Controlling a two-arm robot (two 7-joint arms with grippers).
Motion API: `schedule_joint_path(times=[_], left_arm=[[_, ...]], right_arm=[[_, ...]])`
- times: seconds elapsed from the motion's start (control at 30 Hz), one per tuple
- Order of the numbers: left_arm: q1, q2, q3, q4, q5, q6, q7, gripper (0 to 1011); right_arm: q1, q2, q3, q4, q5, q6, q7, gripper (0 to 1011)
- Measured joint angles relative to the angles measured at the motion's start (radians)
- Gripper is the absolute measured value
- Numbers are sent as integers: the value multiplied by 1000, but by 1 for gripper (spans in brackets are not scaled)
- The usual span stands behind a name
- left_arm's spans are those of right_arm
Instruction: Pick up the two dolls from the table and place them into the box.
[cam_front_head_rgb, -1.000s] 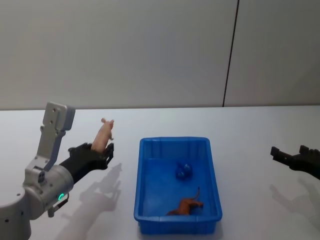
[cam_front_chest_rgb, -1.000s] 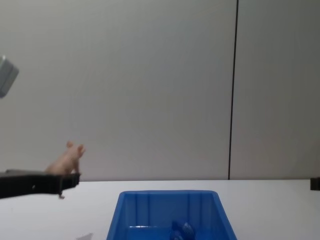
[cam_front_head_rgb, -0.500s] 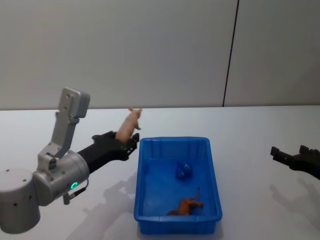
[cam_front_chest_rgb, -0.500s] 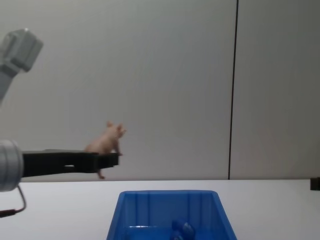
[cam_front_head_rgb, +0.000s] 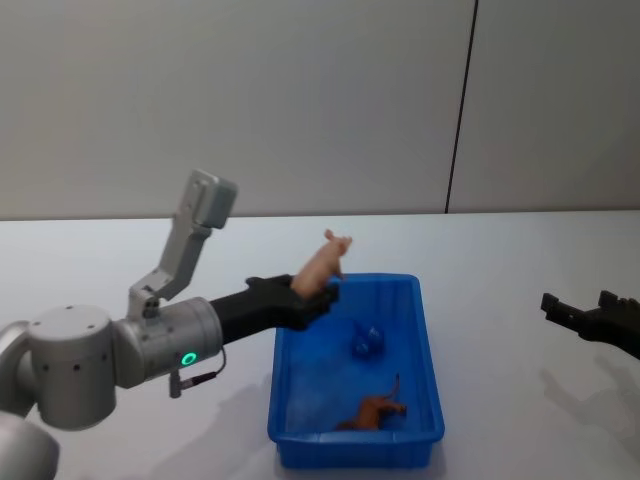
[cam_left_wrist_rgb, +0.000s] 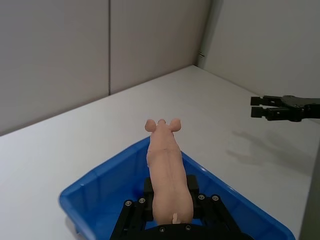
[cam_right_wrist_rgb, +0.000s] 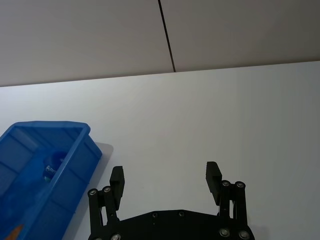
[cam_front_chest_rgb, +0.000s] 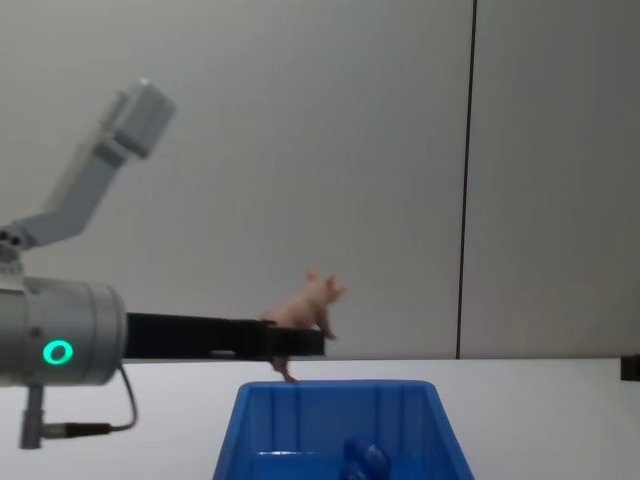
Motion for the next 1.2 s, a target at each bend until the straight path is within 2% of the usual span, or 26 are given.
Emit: schedule_joint_path(times=[0.1,0.17,0.3,0.33,0.57,0.83,1.2], left_arm=[[-28,-19,11,39,13,18,-44,393],[-39,-26,15,55,19,25,-61,430],[-64,-44,25,91,31,42,-100,545],[-71,-48,28,101,34,46,-110,604],[-91,-61,37,129,44,57,-140,799],[-90,-58,37,116,47,39,-129,1001],[-55,-32,26,41,49,-37,-46,1001]], right_arm=[[0,0,0,0,0,0,0,1001],[0,0,0,0,0,0,0,1001],[0,0,0,0,0,0,0,1001],[0,0,0,0,0,0,0,1001],[0,0,0,0,0,0,0,1001],[0,0,0,0,0,0,0,1001],[0,0,0,0,0,0,0,1001]])
